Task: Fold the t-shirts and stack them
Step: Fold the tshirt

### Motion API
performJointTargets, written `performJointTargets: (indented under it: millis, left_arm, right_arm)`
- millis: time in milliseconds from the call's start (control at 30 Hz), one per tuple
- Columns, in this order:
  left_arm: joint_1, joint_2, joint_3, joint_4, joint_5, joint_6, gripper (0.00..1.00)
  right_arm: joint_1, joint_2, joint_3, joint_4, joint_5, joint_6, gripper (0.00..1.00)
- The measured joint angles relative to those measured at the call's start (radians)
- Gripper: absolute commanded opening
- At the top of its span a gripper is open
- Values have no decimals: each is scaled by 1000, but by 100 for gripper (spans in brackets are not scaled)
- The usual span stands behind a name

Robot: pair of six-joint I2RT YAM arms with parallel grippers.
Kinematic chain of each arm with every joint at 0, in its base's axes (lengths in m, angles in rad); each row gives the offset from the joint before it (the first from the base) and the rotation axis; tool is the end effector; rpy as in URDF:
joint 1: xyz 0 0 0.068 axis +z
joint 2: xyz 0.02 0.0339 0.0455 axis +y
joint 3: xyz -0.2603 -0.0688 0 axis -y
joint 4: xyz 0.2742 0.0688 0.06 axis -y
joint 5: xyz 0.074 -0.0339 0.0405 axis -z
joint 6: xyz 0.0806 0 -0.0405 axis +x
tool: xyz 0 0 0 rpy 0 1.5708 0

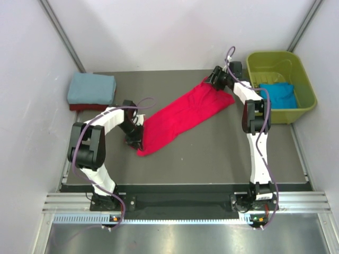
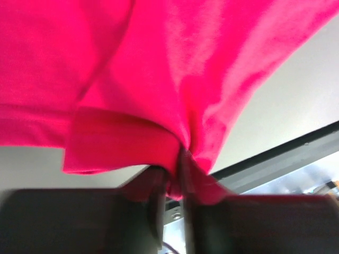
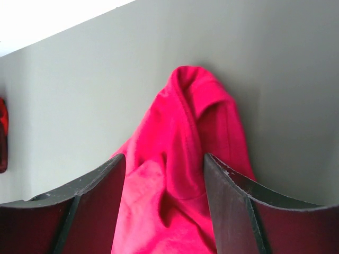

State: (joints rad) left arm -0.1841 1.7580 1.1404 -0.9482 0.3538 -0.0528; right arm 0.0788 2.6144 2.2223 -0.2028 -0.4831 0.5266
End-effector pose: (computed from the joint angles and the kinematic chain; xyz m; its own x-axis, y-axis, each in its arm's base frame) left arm 0.3168 -0.0874 0.1098 -0.9909 0.1342 0.0133 0.1213 0.9303 -0.3462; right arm 0.6367 0.0878 0.1137 -0.7108 0.3903 -0.5852 -0.1110 0.7592 0.6413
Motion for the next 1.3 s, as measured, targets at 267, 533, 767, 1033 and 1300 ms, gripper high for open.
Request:
performJointTargets:
  millis: [267,533,767,1033,1300]
  left_arm:
    - [-27,-80,6,-36,-14,2,52]
    - [-13,-192,74,-70,-39,1,50]
    - [0,12,224,-61,-115,20,44]
    - [87,298,360,-38,-141,25,43]
    - [116,340,421,-49,-136,19,42]
  right_arm:
    - [11,-44,-49,-11,14,-19,61]
    - [-34,-365,-304,-48,26,-45,61]
    - [-68,-622,-623,-51,25,-44,61]
    - [-67,-626,-898,-132,27,-47,61]
    - [-66,-555,-812,-110,34,-62,61]
